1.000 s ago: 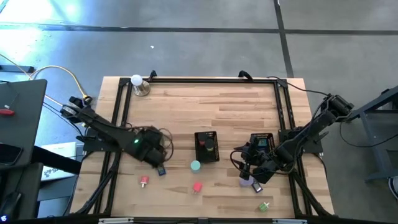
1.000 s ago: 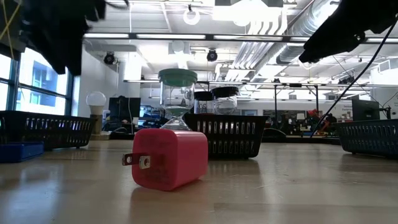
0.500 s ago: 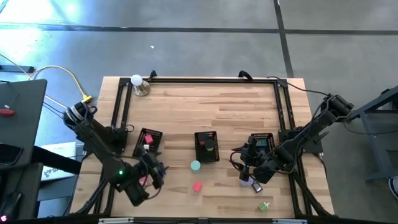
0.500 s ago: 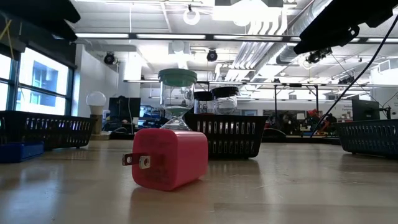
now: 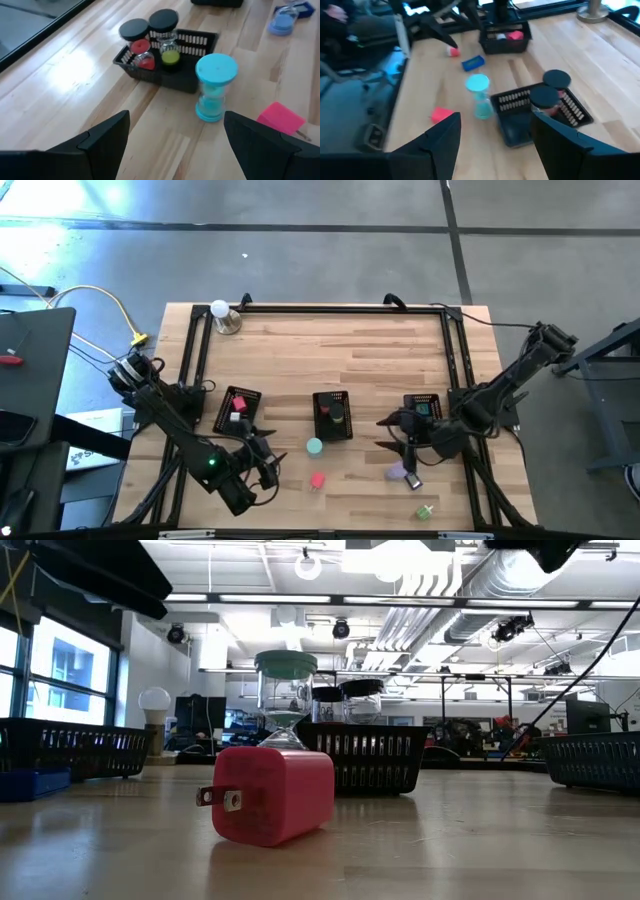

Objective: Pick & Place Office items
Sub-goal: Put the purple hourglass into the middle black bin

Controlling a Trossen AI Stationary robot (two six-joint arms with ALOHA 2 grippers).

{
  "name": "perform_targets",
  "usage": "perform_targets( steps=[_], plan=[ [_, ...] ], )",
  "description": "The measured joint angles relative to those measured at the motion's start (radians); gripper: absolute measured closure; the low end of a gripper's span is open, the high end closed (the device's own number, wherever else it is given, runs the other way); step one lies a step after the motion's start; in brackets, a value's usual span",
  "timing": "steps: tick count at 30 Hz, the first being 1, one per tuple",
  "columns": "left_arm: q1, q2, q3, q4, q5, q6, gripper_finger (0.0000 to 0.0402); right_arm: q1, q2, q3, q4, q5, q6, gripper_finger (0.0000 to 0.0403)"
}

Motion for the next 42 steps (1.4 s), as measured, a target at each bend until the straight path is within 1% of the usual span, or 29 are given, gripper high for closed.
perform_targets(
  steps=[4,10,11,14,16,17,19,21,23,27,29,34,38,42],
  plan=[
    [-0.003,0.0,0.0,0.026,0.0,0.046,0.0086,0.008,-0.012,0.0,0.026,-0.058,0.008,0.0176],
    [-0.004,0.0,0.0,0.033,-0.003,0.094,0.0086,0.011,0.007,0.0,0.042,-0.176,0.003,0.0176],
    [-0.003,0.0,0.0,0.033,-0.003,0.098,0.0086,0.011,0.007,0.0,0.042,-0.217,0.003,0.0176],
    [-0.003,0.0,0.0,0.033,-0.003,0.1,0.0086,-0.022,0.002,0.01,0.076,-0.465,0.012,0.0176],
    [-0.003,0.0,0.0,0.033,-0.003,0.1,0.0086,-0.048,-0.001,0.036,0.1,-0.608,0.071,0.0176],
    [-0.003,0.0,0.0,0.033,-0.003,0.1,0.0086,-0.057,-0.001,0.054,0.102,-0.659,0.096,0.0176],
    [-0.003,0.0,0.0,0.033,-0.003,0.1,0.0086,-0.056,-0.002,0.085,0.102,-0.721,0.108,0.0176],
    [-0.003,0.0,0.0,0.033,-0.003,0.099,0.0086,-0.038,-0.002,0.107,0.103,-0.733,0.074,0.0176],
    [-0.003,0.0,0.0,0.033,-0.003,0.092,0.0086,-0.017,-0.002,0.122,0.102,-0.717,0.016,0.0176],
    [-0.003,0.0,0.0,0.044,-0.003,0.092,0.0086,0.031,-0.001,0.131,0.132,-0.589,-0.109,0.0176],
    [-0.003,0.0,0.0,0.052,-0.004,0.091,0.0086,0.052,-0.001,0.131,0.164,-0.551,-0.168,0.0176],
    [0.0,0.0,0.0,0.055,-0.013,0.091,0.0086,0.085,0.006,0.131,0.205,-0.554,-0.317,0.0176],
    [0.0,0.0,0.0,0.057,-0.015,0.088,0.0086,0.083,0.006,0.132,0.253,-0.5,-0.331,0.0176],
    [0.0,0.0,0.0,0.058,-0.016,0.088,0.0086,0.084,0.006,0.132,0.262,-0.506,-0.354,0.0167]
  ],
)
